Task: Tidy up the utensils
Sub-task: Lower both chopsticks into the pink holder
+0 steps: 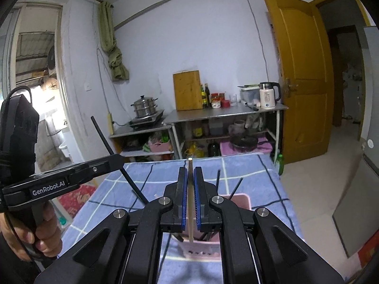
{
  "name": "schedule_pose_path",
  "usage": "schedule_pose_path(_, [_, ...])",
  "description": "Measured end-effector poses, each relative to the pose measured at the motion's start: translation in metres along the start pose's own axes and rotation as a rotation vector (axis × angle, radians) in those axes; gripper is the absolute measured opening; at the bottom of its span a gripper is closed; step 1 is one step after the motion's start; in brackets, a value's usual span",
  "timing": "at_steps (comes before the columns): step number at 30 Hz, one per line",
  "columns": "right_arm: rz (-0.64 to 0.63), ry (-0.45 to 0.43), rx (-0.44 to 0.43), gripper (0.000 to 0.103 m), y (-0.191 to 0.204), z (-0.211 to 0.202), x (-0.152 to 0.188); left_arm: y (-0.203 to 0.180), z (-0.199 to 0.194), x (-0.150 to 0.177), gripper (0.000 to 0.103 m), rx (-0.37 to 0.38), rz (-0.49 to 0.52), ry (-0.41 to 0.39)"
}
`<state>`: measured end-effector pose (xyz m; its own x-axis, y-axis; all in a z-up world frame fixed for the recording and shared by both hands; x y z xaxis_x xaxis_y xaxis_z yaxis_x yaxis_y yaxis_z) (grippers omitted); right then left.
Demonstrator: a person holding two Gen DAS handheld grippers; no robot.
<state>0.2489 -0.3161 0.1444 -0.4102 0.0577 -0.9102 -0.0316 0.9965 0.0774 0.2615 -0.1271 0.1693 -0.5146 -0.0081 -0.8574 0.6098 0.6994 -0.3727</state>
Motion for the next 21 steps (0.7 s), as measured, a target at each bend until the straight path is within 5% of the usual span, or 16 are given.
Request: schedule_pose_path(21, [-0.030, 0.065, 0.038, 0.005, 0.000, 0.042, 0.063, 0.027, 0.049, 0.053, 0.005, -0.003, -0.029, 0.099])
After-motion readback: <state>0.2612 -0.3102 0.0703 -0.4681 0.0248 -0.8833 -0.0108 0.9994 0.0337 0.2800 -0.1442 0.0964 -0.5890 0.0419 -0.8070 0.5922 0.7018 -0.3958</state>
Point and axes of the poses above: each gripper's, at about its wrist camera, not at the fingertips, and z roughly the way its jaws point, y to its left, x to its underside, the point moved 9 cm from there along z, roughly the way its jaws point, and after that the axes turned 15 degrees about x, right-handed, at the moved point
